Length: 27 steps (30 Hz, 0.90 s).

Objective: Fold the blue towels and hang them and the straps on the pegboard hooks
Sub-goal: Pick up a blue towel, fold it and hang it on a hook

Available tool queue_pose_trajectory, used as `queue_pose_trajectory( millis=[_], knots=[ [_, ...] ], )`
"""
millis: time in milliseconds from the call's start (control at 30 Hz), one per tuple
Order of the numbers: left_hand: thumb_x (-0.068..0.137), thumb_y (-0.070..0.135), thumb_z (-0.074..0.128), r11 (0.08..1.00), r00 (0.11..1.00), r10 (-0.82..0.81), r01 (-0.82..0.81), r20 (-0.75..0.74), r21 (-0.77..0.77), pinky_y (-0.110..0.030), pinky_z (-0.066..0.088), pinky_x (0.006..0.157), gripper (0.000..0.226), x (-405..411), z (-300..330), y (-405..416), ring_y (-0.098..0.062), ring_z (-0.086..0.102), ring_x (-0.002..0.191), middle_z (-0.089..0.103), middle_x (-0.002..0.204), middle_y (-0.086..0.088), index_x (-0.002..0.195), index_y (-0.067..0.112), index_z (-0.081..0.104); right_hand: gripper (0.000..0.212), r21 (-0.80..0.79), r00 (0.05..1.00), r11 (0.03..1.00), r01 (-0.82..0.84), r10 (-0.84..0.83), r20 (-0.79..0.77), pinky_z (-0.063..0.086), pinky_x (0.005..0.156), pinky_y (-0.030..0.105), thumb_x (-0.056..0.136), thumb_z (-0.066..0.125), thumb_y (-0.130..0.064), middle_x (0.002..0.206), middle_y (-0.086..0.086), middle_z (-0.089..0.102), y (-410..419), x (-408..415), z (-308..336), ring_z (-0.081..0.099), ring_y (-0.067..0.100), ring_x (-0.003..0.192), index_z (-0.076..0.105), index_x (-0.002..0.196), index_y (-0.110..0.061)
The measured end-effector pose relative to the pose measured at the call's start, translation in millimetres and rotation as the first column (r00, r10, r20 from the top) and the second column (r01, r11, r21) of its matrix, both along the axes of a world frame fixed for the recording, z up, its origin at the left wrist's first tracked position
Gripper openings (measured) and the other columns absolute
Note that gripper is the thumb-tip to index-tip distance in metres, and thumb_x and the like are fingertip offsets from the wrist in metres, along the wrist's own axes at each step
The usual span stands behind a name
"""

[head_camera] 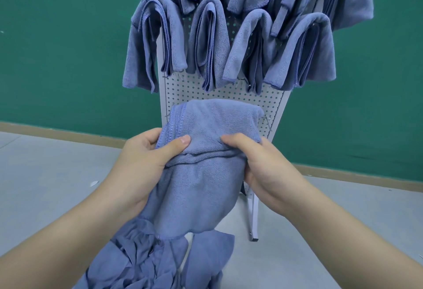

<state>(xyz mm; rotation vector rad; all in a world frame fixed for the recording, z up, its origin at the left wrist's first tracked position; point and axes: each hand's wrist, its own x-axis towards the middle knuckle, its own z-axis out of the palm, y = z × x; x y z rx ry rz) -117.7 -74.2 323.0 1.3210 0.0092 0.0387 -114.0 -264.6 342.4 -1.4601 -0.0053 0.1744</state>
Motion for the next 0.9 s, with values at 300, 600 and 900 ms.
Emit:
queue_pose_trajectory(
  millis=[300, 600, 900],
  knots=[
    [0.091, 0.018, 0.071, 0.999, 1.0, 0.003, -0.002, -0.017, 0.034, -0.04, 0.059, 0.085, 0.018, -1, 2, -1, -0.03, 0.076, 0.097, 0.079, 0.105, -0.013, 0.105, 0.008, 0.075, 0.055, 0.047, 1.0, 0.999, -0.018, 0.02, -0.025, 0.042, 0.116, 0.056, 0.074, 0.073, -0.03, 0.118, 0.009, 0.077, -1, -2, -1, 0.07, 0.029, 0.117, 0.069, 0.124, -0.007],
    [0.093, 0.018, 0.071, 0.998, 1.0, 0.009, -0.009, -0.007, 0.062, -0.05, 0.057, 0.097, 0.017, -2, 1, -2, -0.035, 0.074, 0.105, 0.079, 0.105, -0.013, 0.106, 0.008, 0.076, 0.034, 0.08, 0.992, 0.997, 0.023, -0.013, -0.124, 0.04, 0.114, 0.062, 0.095, 0.064, -0.019, 0.116, 0.013, 0.077, 0, -8, 2, 0.068, 0.035, 0.118, 0.069, 0.125, -0.004],
    [0.078, 0.022, 0.072, 0.936, 0.933, -0.352, 0.352, -0.072, -0.011, -0.027, 0.06, 0.078, 0.032, -2, 11, 7, -0.023, 0.076, 0.102, 0.077, 0.114, -0.013, 0.103, 0.006, 0.08, 0.024, -0.019, 0.997, 1.0, 0.017, -0.016, 0.082, 0.057, 0.1, 0.042, 0.099, 0.066, -0.013, 0.111, 0.003, 0.079, -12, -15, 16, 0.075, 0.02, 0.106, 0.069, 0.122, -0.012]
  ],
)
